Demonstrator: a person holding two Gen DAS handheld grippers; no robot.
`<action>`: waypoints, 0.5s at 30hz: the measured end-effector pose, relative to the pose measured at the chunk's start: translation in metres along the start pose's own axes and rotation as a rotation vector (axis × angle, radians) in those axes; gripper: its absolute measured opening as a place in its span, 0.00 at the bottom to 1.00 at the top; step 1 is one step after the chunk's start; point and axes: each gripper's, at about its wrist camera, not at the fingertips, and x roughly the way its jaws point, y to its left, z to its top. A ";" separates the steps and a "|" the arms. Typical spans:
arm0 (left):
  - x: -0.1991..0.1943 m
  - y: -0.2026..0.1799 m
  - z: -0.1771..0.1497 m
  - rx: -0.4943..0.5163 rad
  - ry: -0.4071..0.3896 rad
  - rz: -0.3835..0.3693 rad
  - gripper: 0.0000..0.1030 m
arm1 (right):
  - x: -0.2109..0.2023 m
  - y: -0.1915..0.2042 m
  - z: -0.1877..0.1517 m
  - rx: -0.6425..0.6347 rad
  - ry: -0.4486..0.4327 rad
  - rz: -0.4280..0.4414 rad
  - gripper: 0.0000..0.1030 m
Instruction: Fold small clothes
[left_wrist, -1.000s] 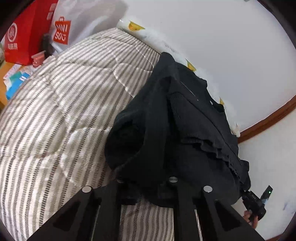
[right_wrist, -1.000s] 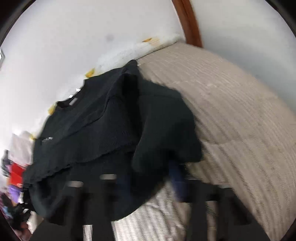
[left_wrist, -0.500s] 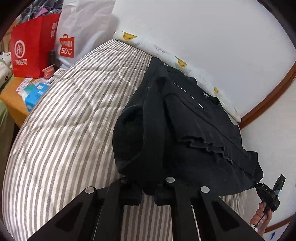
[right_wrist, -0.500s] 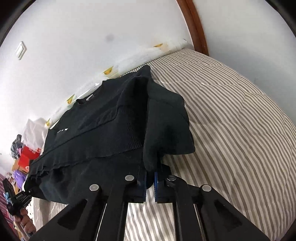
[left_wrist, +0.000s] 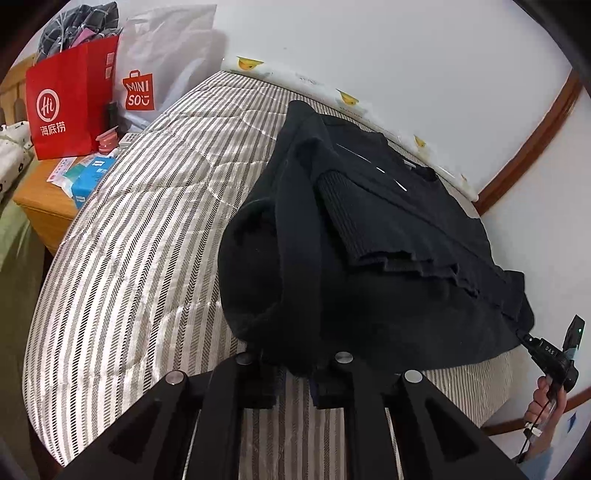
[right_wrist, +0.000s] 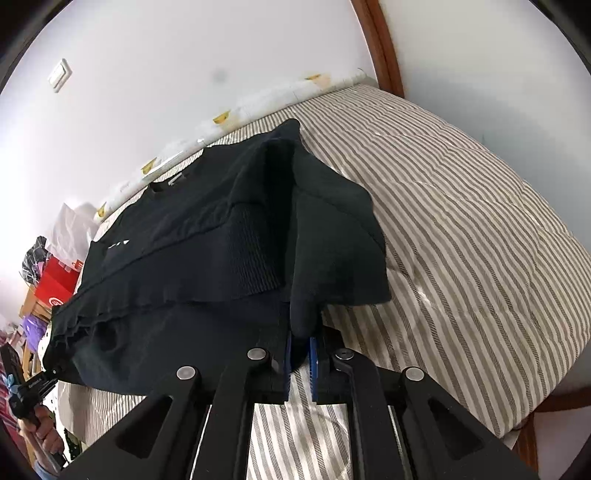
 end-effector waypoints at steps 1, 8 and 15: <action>-0.003 0.000 -0.002 0.007 -0.005 0.006 0.17 | -0.004 -0.001 -0.001 -0.006 -0.001 -0.013 0.16; -0.036 -0.013 -0.019 0.107 -0.056 0.017 0.28 | -0.036 0.029 -0.001 -0.149 -0.098 -0.080 0.24; -0.030 -0.048 -0.011 0.191 -0.061 -0.020 0.31 | -0.002 0.082 -0.007 -0.268 -0.027 0.028 0.17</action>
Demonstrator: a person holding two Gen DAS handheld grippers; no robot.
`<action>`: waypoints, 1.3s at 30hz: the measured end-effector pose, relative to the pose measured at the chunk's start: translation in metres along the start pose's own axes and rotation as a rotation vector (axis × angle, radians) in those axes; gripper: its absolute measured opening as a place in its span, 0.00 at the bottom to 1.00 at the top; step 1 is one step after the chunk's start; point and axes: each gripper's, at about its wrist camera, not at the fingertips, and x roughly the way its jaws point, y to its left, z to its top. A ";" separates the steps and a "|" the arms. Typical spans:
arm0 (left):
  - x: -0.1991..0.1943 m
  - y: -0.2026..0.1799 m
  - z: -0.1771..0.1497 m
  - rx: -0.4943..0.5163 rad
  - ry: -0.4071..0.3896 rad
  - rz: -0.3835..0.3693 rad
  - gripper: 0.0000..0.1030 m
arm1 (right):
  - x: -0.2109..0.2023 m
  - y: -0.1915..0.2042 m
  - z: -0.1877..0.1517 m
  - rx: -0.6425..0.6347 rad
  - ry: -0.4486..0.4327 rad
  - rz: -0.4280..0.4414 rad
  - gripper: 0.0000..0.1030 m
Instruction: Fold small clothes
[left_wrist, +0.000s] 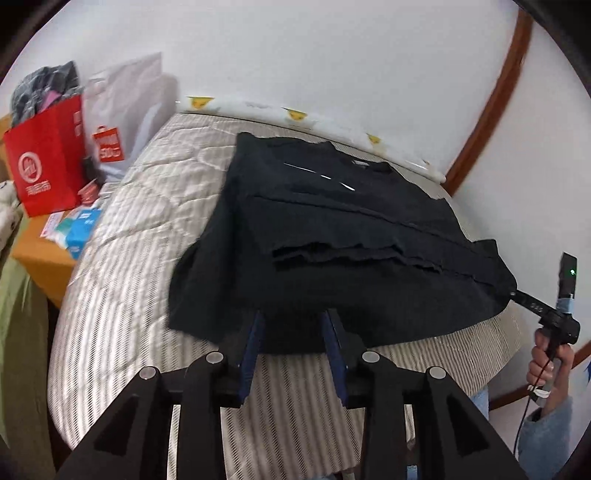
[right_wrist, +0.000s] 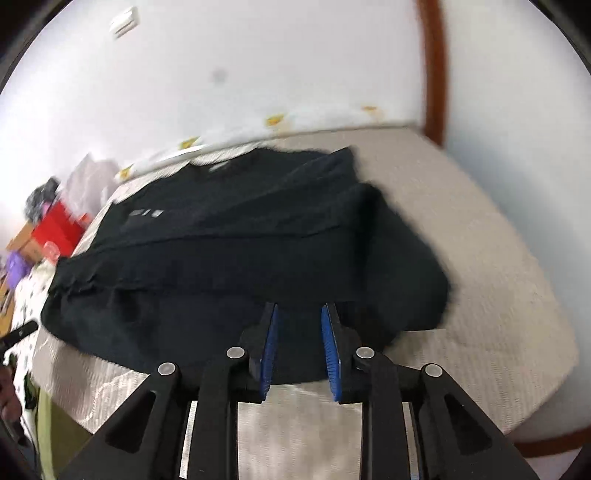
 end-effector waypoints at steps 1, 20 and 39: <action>0.006 -0.003 0.002 0.008 0.007 0.004 0.31 | 0.009 0.006 0.000 -0.009 0.014 0.019 0.14; 0.069 -0.031 0.040 0.161 0.027 0.121 0.18 | 0.061 0.009 0.018 -0.015 0.042 -0.066 0.01; 0.116 0.001 0.136 0.022 0.005 0.106 0.18 | 0.109 -0.005 0.137 0.023 -0.034 -0.106 0.11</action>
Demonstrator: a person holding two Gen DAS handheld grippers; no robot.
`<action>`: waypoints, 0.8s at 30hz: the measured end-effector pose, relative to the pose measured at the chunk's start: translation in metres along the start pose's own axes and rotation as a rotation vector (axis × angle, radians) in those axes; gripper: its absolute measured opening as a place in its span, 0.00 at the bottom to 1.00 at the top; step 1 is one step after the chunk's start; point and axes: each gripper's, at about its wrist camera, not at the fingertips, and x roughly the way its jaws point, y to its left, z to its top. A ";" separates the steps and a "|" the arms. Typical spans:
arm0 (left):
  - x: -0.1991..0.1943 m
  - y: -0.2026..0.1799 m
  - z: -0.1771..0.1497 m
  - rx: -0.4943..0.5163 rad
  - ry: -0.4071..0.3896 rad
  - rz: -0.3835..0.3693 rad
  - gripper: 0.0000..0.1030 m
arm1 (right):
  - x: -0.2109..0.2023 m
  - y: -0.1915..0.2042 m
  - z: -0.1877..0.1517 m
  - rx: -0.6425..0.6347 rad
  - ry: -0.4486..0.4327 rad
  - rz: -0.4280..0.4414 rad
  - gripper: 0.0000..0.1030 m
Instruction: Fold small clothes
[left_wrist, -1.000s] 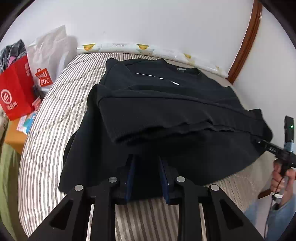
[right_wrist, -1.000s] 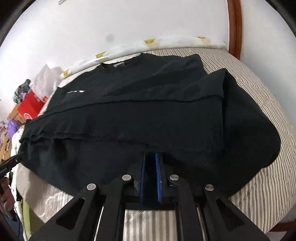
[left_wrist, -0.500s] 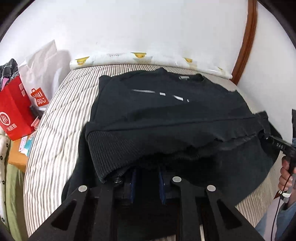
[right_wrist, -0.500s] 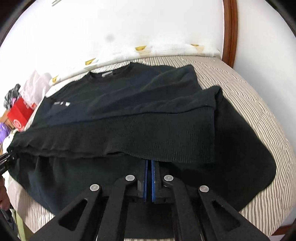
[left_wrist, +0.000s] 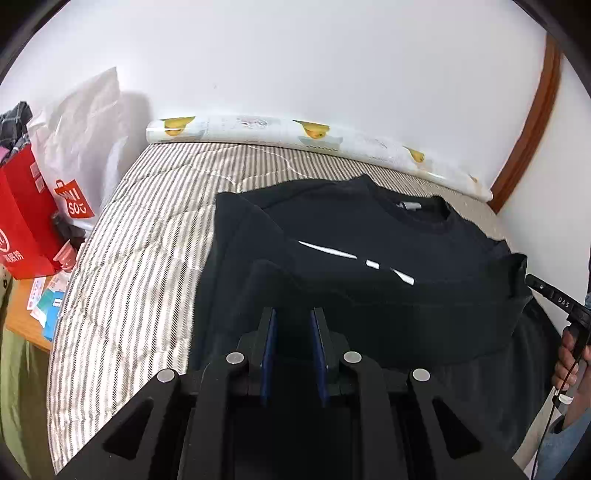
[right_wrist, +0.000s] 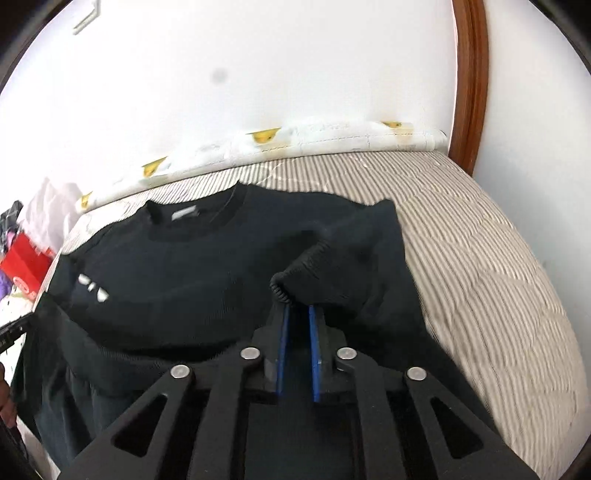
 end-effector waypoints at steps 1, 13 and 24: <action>-0.003 0.002 0.001 0.000 -0.008 0.001 0.18 | -0.005 -0.002 0.004 -0.005 -0.017 -0.017 0.13; 0.010 0.018 0.009 0.117 0.061 -0.009 0.38 | -0.012 -0.025 0.007 -0.139 0.007 -0.006 0.50; 0.029 0.022 0.017 0.086 0.122 -0.069 0.15 | 0.052 -0.023 0.021 -0.205 0.124 0.082 0.54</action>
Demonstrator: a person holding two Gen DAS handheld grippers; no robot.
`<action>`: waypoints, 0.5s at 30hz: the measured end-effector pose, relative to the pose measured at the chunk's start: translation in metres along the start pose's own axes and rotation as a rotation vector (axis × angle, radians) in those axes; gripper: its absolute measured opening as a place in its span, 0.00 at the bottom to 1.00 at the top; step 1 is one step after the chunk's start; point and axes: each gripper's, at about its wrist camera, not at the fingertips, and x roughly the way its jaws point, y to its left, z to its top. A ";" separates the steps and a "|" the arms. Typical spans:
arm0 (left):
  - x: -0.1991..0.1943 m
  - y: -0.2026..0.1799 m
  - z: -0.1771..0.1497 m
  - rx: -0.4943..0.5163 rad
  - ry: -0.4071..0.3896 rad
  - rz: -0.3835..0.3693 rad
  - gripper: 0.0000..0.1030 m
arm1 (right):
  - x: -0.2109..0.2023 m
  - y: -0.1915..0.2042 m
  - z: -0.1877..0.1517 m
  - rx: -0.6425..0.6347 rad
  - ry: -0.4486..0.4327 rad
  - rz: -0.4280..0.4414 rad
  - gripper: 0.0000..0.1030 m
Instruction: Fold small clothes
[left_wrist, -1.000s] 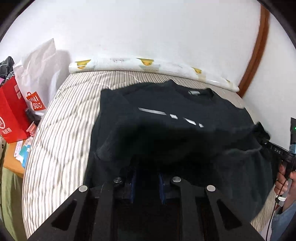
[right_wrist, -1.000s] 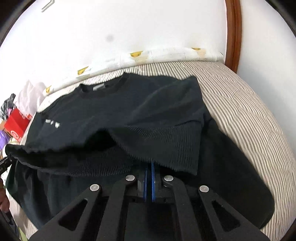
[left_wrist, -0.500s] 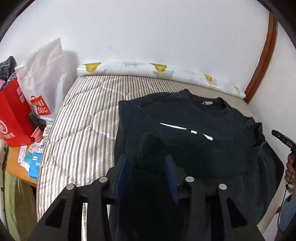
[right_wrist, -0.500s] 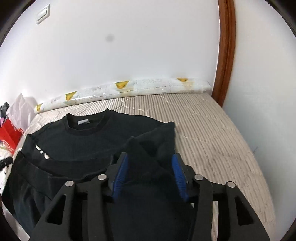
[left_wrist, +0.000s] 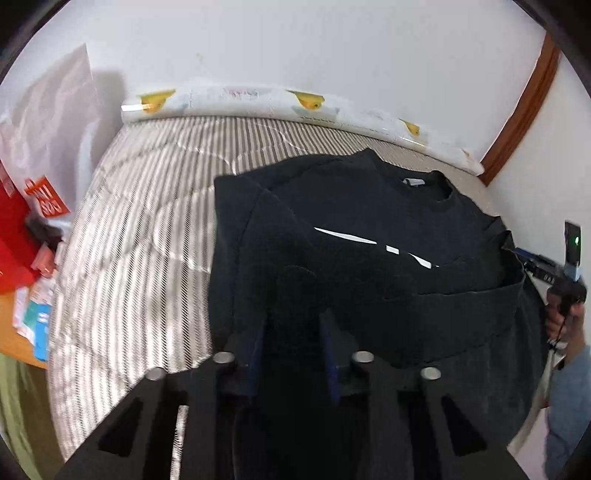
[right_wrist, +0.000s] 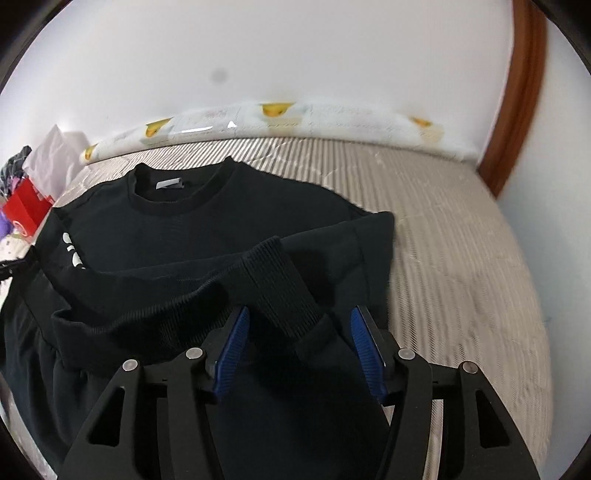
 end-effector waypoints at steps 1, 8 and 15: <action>-0.002 -0.002 0.000 0.006 -0.010 0.001 0.11 | 0.004 0.001 0.002 -0.002 0.006 0.008 0.48; -0.029 -0.005 0.011 -0.054 -0.165 0.076 0.08 | -0.018 0.003 0.015 -0.013 -0.089 0.012 0.14; -0.016 -0.008 0.053 -0.115 -0.229 0.115 0.08 | -0.031 -0.028 0.042 0.153 -0.151 0.007 0.13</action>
